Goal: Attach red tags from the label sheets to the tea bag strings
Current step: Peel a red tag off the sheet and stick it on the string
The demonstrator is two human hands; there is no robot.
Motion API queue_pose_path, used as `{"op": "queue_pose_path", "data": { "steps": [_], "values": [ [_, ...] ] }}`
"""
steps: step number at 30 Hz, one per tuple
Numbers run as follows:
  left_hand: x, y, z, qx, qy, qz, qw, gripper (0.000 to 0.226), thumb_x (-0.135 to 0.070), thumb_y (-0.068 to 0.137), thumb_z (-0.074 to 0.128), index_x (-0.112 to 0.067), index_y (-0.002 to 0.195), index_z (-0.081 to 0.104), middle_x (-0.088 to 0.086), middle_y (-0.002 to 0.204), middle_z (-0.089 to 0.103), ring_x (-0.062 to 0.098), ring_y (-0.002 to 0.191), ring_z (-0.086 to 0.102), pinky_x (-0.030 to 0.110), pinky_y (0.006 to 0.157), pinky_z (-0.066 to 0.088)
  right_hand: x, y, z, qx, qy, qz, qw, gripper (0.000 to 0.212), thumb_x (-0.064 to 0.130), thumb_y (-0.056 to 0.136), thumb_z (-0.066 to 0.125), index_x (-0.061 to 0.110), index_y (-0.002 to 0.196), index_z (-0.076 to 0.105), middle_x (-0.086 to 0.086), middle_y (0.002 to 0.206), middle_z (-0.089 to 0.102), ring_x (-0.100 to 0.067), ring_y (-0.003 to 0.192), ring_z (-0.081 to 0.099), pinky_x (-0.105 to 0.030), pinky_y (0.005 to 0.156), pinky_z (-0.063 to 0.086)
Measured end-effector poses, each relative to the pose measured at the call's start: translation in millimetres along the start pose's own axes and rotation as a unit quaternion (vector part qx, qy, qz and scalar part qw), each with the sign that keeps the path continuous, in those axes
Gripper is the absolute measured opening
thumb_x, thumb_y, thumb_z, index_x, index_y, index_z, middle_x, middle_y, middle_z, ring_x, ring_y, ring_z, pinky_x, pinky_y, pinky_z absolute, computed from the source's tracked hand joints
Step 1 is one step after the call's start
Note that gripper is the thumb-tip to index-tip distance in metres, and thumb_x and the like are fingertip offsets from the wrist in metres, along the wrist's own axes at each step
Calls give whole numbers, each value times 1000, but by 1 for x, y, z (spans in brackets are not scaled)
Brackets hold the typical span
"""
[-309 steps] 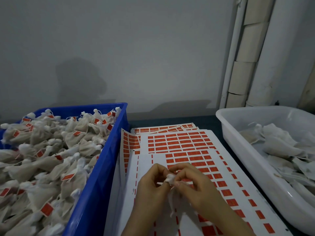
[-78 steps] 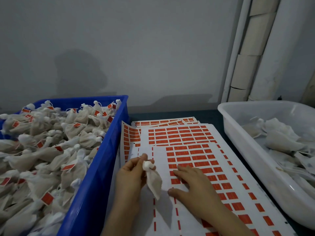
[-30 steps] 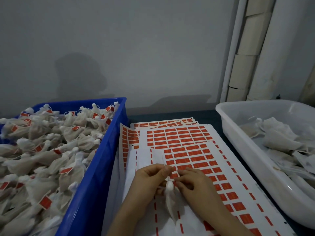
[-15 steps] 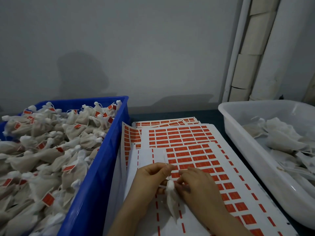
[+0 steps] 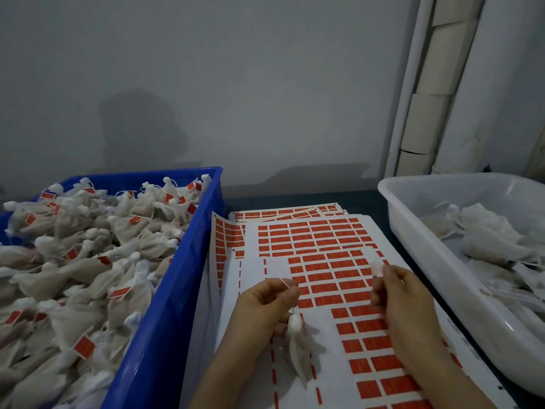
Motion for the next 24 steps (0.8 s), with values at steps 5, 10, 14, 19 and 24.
{"op": "queue_pose_path", "data": {
  "steps": [5, 10, 14, 19, 24],
  "values": [
    [-1, -3, 0, 9, -29, 10, 1000, 30, -41, 67, 64, -21, 88, 72, -11, 86, 74, 6, 81, 70, 14, 62, 53, 20, -20, 11, 73, -1, -89, 993, 25, 51, 75, 46, 31, 81, 61, 28, 72, 65, 6, 67, 64, -10, 55, 47],
    [-6, -4, 1, 37, -94, 11, 995, 25, -31, 67, 64, -33, 90, 75, -6, 94, 74, 13, 88, 71, 19, 66, 54, 33, -25, 11, 95, -6, -129, 987, 26, 49, 65, 57, 36, 88, 55, 31, 83, 58, 10, 69, 60, 0, 46, 39],
    [-8, -2, 4, 39, -137, -3, 990, 36, -28, 63, 70, -25, 99, 69, -1, 94, 75, 19, 88, 72, 25, 66, 57, 42, -20, 4, 108, -6, -166, 980, 13, 35, 77, 62, 31, 89, 58, 22, 92, 62, -3, 83, 63, -15, 67, 52],
    [-9, -2, 2, 5, -172, 10, 985, 17, -27, 64, 68, -27, 78, 77, 5, 87, 75, 22, 79, 73, 25, 64, 57, 49, -21, 13, 111, 23, -169, 979, 9, 25, 87, 57, 31, 81, 60, 27, 76, 65, -2, 76, 66, -9, 53, 48],
    [-13, -5, 3, 2, -194, 5, 981, 19, -23, 67, 66, -25, 81, 78, 0, 89, 75, 16, 74, 72, 21, 57, 54, 54, -28, 33, 121, 77, -134, 981, 9, 29, 87, 55, 30, 79, 60, 31, 73, 64, 6, 73, 64, -6, 50, 46]
  ]
}}
Point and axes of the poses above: each hand's wrist, its own y-axis towards the middle knuckle, its own z-axis out of the palm, x = y × z, the point moved 1 cm from there along y, towards the middle knuckle
